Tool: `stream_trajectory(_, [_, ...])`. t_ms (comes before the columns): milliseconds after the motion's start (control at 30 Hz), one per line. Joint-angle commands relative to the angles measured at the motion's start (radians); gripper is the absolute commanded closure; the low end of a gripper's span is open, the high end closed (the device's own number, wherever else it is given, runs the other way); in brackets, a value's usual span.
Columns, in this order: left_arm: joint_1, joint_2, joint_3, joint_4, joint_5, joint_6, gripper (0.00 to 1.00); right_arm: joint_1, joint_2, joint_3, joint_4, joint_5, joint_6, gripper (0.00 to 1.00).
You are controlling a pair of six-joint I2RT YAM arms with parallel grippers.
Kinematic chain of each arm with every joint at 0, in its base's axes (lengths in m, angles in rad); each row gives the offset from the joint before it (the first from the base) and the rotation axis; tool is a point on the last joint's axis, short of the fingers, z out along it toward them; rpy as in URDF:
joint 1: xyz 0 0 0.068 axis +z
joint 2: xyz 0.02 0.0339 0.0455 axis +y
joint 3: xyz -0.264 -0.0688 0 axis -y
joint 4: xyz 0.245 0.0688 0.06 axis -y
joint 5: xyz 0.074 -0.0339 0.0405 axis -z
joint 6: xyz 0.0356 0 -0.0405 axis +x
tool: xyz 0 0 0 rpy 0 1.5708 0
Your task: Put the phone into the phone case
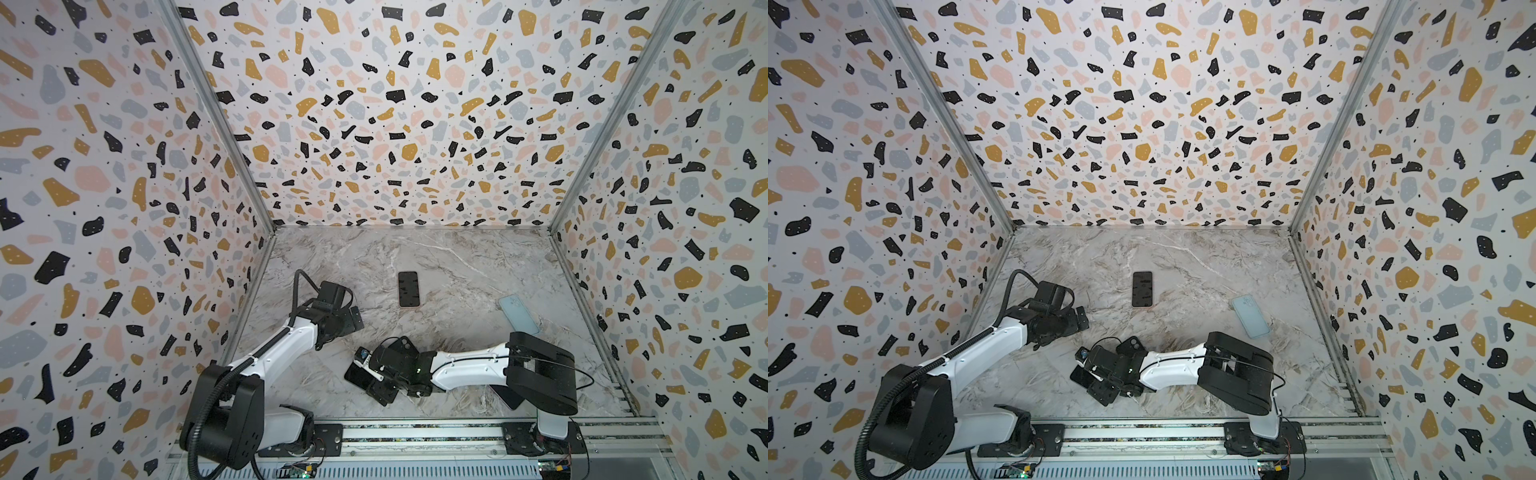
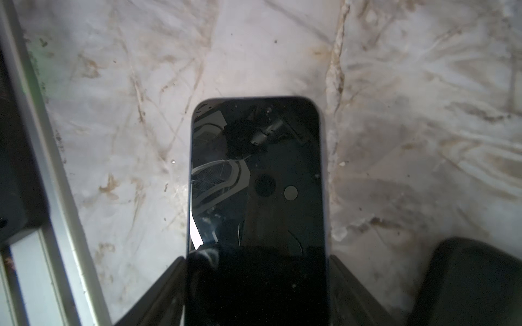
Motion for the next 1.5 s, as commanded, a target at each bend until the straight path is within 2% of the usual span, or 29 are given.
stream_trajectory(0, [0.009,-0.051,-0.04,0.021,0.002,-0.052,0.0,0.002,0.025,0.058,-0.221,-0.008,0.044,0.22])
stream_trajectory(200, [0.023,-0.061,-0.063,0.004,0.001,-0.057,0.0,0.002,0.101,0.199,-0.425,-0.017,-0.008,0.15])
stream_trajectory(467, [0.063,-0.063,-0.102,0.036,0.071,-0.065,0.0,-0.01,0.131,0.263,-0.527,-0.047,-0.034,0.09])
stream_trajectory(500, [0.064,-0.062,-0.102,0.039,0.074,-0.066,0.0,-0.01,0.129,0.265,-0.533,-0.048,-0.036,0.04])
stream_trajectory(533, [0.064,-0.059,-0.105,0.044,0.077,-0.067,0.0,-0.01,0.129,0.265,-0.538,-0.049,-0.039,0.04])
stream_trajectory(900, [0.073,-0.036,-0.125,0.069,0.103,-0.068,0.0,-0.024,0.133,0.207,-0.479,-0.079,-0.005,0.17])
stream_trajectory(1200, [0.085,-0.079,-0.284,0.229,0.376,-0.158,0.0,-0.036,0.042,0.055,-0.236,-0.111,0.084,0.28])
stream_trajectory(1367, [0.086,-0.082,-0.339,0.267,0.405,-0.195,0.0,-0.038,0.011,0.013,-0.168,-0.112,0.092,0.31])
stream_trajectory(1467, [0.092,-0.081,-0.332,0.251,0.397,-0.191,0.0,-0.031,0.02,0.052,-0.233,-0.073,0.072,0.27])
